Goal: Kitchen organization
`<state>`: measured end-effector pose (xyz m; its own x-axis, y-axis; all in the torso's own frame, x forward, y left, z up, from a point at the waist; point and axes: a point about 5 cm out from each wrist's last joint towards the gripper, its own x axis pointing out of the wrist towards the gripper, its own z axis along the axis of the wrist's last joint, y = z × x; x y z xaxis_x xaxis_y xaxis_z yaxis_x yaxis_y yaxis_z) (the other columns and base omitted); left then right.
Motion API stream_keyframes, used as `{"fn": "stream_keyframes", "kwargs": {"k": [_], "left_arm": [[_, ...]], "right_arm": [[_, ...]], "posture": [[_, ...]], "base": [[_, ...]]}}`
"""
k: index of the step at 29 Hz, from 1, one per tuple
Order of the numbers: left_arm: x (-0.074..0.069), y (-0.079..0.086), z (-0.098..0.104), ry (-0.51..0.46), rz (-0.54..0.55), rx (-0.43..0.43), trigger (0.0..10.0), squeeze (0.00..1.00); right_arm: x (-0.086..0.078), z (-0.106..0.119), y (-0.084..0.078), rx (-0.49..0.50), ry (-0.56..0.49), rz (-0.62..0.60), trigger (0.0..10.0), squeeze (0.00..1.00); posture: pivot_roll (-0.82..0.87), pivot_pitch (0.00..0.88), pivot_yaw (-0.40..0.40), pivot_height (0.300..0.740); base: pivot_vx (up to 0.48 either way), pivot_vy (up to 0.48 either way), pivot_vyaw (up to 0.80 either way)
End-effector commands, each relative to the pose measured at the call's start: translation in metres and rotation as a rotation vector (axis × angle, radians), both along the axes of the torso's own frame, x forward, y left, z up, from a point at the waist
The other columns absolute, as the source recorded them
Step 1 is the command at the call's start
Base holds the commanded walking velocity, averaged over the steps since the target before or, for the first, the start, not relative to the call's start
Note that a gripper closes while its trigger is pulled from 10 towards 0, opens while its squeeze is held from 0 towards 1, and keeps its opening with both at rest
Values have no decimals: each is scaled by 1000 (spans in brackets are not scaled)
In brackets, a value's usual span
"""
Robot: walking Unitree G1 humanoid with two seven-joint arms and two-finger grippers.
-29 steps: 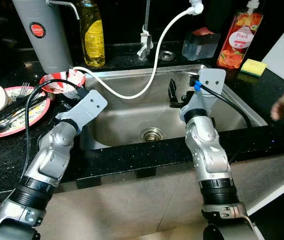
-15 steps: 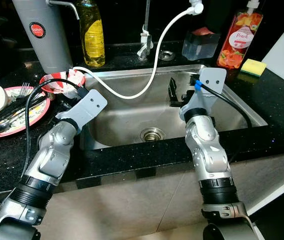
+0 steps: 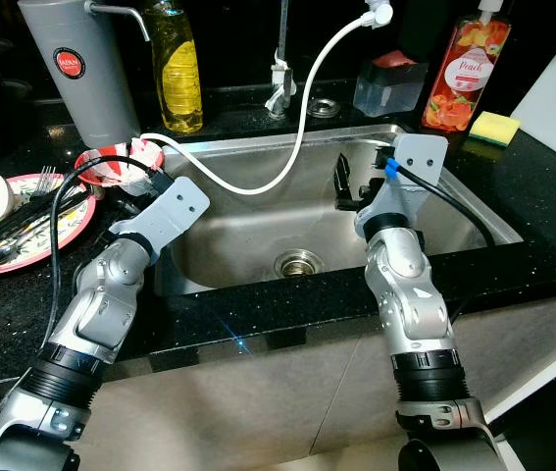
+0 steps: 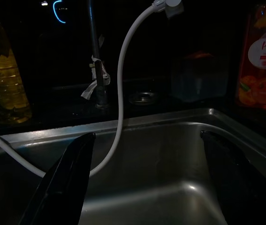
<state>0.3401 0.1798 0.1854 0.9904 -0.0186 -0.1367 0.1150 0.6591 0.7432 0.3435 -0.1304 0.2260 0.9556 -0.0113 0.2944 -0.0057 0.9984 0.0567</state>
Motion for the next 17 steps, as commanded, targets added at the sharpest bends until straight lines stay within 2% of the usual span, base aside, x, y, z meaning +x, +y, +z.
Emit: {"fn": "stream_keyframes", "kwargs": {"k": [1,4,8,10,11,13,17], "left_arm": [[1,4,1,-1,6,-1,10000,0],[1,4,1,-1,6,-2,10000,0],[-8,6,1,-6,3,-2,10000,0],[-11,4,1,-9,1,-2,10000,0],[-13,1,2,-9,-2,-6,10000,0],[-14,-2,2,-8,-3,-8,10000,0],[-13,-6,2,-13,-7,-6,10000,0]], "right_arm": [[0,1,0,8,-8,-4,10000,0],[0,1,1,10,-8,-3,10000,0],[-5,0,-2,-3,-7,-6,10000,0],[-7,0,-7,-4,-8,-20,10000,0],[-5,-3,-14,2,7,-40,10000,0],[-3,-4,-17,4,17,-46,10000,0],[2,1,-8,-20,7,4,10000,0]], "posture": [[37,0,40,740],[37,0,40,740],[23,0,61,740],[37,0,56,740],[65,0,26,740],[68,0,17,740],[81,0,-2,740]], "base": [[0,0,0],[0,0,0],[0,0,0],[0,0,0],[0,0,0],[0,0,0],[0,0,0]]}}
